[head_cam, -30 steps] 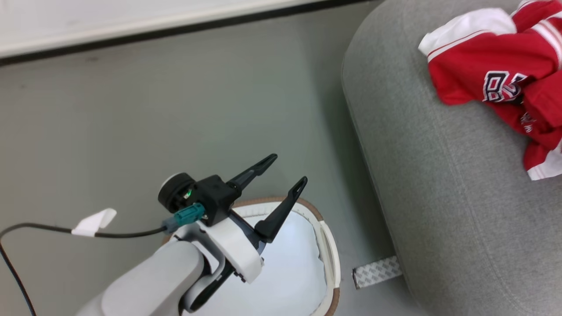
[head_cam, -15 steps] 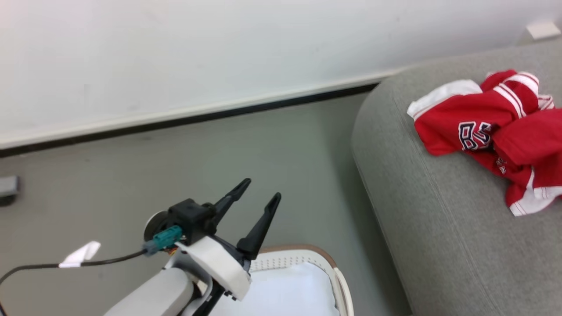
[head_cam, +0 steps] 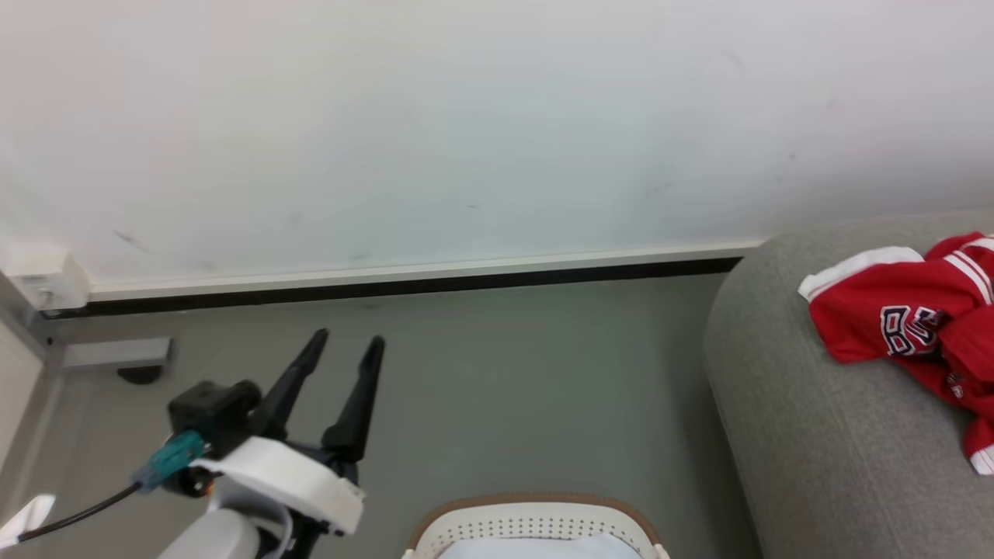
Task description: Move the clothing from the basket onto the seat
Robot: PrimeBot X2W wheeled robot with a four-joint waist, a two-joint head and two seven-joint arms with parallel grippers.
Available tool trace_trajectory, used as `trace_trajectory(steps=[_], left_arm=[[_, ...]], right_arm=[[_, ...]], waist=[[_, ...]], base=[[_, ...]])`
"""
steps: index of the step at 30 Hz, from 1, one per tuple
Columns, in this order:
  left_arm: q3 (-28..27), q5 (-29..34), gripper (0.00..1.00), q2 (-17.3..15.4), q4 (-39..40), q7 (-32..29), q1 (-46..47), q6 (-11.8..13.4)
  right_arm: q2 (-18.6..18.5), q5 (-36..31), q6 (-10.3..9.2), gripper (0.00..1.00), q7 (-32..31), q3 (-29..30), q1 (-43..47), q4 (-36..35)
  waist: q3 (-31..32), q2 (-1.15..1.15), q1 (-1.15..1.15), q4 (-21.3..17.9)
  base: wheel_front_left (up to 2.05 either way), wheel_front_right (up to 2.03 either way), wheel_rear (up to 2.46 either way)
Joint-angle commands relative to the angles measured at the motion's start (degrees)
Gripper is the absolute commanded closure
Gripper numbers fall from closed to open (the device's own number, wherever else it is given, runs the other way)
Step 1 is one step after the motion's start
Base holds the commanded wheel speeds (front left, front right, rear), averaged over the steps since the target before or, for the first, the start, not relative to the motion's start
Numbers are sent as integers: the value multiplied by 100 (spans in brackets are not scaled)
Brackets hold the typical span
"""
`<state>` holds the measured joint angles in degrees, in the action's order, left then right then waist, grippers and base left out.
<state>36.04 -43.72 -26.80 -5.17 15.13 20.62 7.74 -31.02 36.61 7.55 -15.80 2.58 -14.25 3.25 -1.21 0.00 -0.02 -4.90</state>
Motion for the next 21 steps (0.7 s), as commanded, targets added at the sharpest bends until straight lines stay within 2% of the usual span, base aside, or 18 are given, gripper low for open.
trace_trajectory(steps=[1, 9, 14, 21], left_arm=[[-112, 24, 0, -59, 40, 0, -175, 39], [-1113, 289, 0, 41, 315, 1, -1095, 156], [-1833, 719, 0, 422, 466, 1, -1660, 49], [-2555, 1577, 0, 1012, 404, 1, -2257, -322]], right_arm=[[123, 28, -13, 0, 116, -2, 118, -91], [1061, -585, -13, 0, 996, -198, 652, -278], [1620, -1072, -13, 0, 1703, -287, 1101, -119], [2058, -1525, -13, 0, 2646, -805, 1369, 281]], waist=[[108, 0, 2, 140], [177, 0, 2, 238], [319, 0, 2, 250], [372, 0, 2, 180]], base=[[0, 0, 0], [0, 0, 0], [0, 0, 0], [0, 0, 0]])
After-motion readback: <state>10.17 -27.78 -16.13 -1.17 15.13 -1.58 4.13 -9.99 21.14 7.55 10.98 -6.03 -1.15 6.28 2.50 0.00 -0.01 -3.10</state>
